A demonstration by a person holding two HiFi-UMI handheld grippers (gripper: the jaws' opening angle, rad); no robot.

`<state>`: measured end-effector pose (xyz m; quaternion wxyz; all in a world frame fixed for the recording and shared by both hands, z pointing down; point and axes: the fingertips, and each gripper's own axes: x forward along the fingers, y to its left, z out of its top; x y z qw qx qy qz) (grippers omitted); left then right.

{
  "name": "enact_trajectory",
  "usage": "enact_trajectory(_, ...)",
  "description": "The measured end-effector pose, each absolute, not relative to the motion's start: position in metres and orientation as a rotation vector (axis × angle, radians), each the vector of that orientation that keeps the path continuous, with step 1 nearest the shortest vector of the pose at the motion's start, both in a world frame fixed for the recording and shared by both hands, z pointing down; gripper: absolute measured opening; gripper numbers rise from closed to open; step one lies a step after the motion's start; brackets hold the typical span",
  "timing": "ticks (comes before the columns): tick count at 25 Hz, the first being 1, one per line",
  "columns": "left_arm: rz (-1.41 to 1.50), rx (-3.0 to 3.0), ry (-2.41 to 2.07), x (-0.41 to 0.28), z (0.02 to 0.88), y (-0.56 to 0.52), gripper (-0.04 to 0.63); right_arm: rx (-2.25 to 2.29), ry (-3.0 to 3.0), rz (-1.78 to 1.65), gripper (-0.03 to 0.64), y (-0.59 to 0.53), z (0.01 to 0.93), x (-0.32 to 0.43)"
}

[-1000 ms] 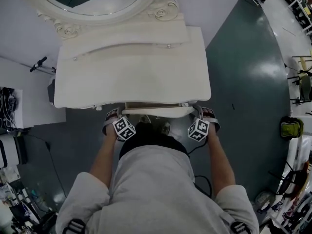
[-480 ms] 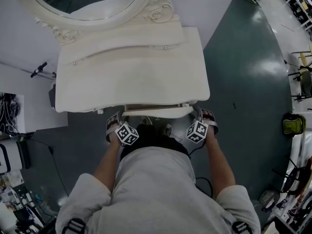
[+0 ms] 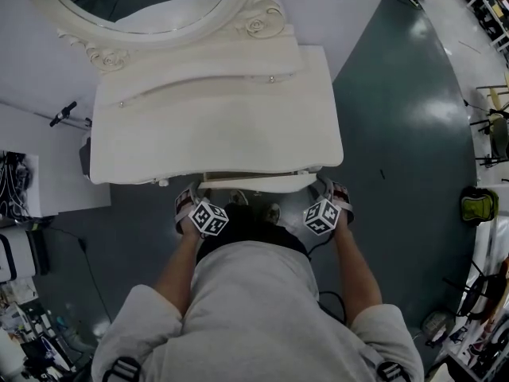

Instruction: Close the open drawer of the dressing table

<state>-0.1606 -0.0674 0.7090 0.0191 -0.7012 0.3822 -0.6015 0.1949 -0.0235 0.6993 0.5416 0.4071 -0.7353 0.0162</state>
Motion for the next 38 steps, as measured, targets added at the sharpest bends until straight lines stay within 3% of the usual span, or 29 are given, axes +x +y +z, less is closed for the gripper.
enact_trajectory(25, -1.714, -2.414, 1.773, -0.171, 0.710, -0.083, 0.192, 1.042, -1.809, 0.130, 0.175, -0.041, 0.702, 0.197)
enact_trajectory(38, -1.710, -2.417, 1.821, -0.170, 0.711, -0.093, 0.187, 1.111, -1.837, 0.204, 0.156, -0.052, 0.702, 0.199)
